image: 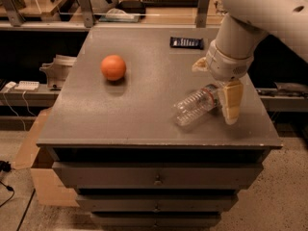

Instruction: Move water bottle near rxbar blueberry

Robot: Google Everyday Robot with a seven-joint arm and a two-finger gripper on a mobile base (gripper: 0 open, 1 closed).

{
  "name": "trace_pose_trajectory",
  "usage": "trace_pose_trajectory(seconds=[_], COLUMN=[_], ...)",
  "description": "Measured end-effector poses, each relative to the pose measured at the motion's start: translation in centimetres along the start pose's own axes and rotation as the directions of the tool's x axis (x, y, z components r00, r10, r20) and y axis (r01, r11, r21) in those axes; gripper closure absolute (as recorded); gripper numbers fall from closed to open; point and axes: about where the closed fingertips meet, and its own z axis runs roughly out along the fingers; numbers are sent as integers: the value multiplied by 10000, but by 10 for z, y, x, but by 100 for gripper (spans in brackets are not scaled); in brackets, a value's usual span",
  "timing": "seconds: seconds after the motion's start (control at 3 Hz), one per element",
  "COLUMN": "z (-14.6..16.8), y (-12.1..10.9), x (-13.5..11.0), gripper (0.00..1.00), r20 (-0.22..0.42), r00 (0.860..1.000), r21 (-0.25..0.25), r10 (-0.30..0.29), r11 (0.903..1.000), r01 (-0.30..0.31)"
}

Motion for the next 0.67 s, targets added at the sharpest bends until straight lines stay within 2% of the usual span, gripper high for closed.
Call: trace_pose_trajectory(seconds=[0.33, 0.67], z=[13, 15], y=[-9, -16], x=[12, 22], gripper=[18, 41], r20=[-67, 46], r00=[9997, 9986], r21=[-164, -160], r10=[229, 536], r11=[9996, 9984], r01=[-230, -535])
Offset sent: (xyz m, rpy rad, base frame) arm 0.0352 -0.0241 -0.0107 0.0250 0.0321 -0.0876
